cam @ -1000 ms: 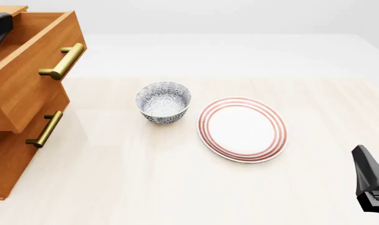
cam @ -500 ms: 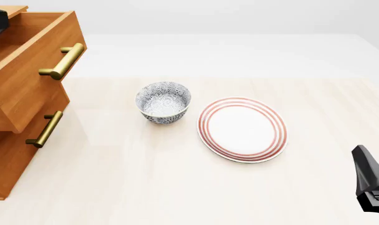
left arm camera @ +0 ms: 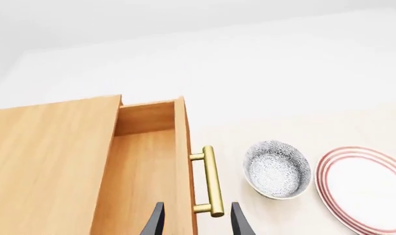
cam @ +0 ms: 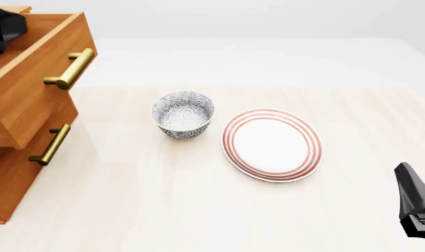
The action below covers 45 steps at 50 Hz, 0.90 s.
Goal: Open the top drawer of the cabinet.
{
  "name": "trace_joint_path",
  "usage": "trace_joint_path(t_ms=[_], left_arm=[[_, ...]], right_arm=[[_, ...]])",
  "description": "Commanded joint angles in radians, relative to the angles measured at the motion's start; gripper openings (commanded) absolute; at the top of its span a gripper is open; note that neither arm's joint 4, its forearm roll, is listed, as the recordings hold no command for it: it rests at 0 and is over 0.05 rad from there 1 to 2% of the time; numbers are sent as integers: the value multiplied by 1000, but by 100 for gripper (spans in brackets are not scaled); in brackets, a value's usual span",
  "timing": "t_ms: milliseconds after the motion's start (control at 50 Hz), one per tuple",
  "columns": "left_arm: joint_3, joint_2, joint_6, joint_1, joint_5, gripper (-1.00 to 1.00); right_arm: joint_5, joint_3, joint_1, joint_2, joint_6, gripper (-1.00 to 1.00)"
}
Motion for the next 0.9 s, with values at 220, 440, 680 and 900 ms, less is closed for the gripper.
trace_joint_path(t_ms=[220, 440, 680, 900], left_arm=[[-66, 99, -75, -27, 119, 100], [-128, 122, -95, -15, 183, 100], [-190, 149, -103, 7, 243, 100], [-190, 169, -121, 17, 259, 100]], right_arm=[[0, 0, 0, 0, 0, 100], [0, 0, 0, 0, 0, 100], [0, 0, 0, 0, 0, 100], [0, 0, 0, 0, 0, 100]])
